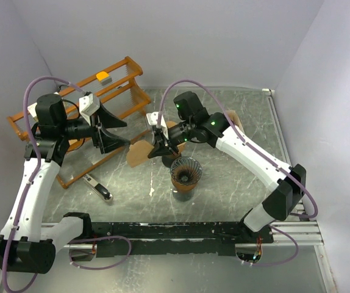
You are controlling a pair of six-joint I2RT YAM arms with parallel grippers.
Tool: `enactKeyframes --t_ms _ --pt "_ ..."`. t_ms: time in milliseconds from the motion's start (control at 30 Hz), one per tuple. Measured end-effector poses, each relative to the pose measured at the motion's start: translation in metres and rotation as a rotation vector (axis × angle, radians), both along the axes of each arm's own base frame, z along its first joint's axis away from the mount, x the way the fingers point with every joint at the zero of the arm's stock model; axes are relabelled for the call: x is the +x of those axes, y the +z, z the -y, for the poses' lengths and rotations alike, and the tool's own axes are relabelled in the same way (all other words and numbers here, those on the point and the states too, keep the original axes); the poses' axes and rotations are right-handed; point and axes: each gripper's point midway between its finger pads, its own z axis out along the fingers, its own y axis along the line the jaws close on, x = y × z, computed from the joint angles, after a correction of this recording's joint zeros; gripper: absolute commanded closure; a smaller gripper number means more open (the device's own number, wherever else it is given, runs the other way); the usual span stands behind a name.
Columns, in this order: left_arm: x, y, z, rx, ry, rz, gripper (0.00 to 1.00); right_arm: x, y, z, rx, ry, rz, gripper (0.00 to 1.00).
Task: Place the coffee filter in the dripper
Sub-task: Place the coffee filter in the coffee dripper.
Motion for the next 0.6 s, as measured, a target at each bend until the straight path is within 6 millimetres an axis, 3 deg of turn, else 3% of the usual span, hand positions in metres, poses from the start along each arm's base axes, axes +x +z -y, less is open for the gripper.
enactKeyframes --t_ms 233,600 --pt "-0.003 0.002 0.001 -0.013 -0.005 -0.031 0.14 -0.006 -0.011 -0.004 -0.03 0.021 -0.023 1.0" --pt "-0.018 0.005 -0.002 0.015 -0.006 0.018 0.17 -0.005 -0.001 -0.005 -0.016 0.018 -0.017 1.0"
